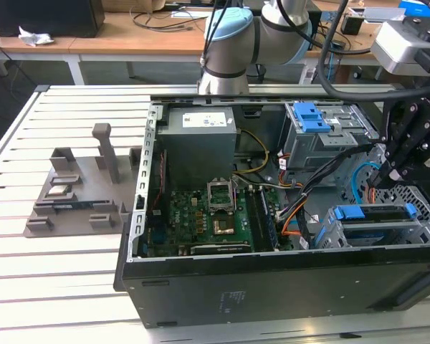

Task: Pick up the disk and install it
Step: 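Insert the disk into the insertion slot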

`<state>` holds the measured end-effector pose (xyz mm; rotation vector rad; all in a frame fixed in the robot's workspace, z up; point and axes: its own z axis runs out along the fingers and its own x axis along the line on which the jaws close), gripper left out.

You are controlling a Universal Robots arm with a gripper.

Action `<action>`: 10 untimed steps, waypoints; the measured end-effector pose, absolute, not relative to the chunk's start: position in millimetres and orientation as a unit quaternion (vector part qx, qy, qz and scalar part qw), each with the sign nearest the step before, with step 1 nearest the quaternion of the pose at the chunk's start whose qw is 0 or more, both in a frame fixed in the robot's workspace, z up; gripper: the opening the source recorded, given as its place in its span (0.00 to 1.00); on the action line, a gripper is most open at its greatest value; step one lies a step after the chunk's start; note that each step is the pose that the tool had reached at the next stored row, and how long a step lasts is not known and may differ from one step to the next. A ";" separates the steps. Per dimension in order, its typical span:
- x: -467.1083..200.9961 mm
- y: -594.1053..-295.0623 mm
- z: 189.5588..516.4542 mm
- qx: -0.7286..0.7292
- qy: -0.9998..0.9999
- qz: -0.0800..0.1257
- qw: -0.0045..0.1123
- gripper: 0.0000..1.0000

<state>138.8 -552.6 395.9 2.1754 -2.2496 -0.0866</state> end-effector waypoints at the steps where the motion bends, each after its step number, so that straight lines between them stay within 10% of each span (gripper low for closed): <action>1: 141.1 -551.5 396.0 0.695 -0.719 -0.027 0.006 0.11; 10: 174.2 -543.5 385.7 0.695 -0.719 -0.027 0.011 0.11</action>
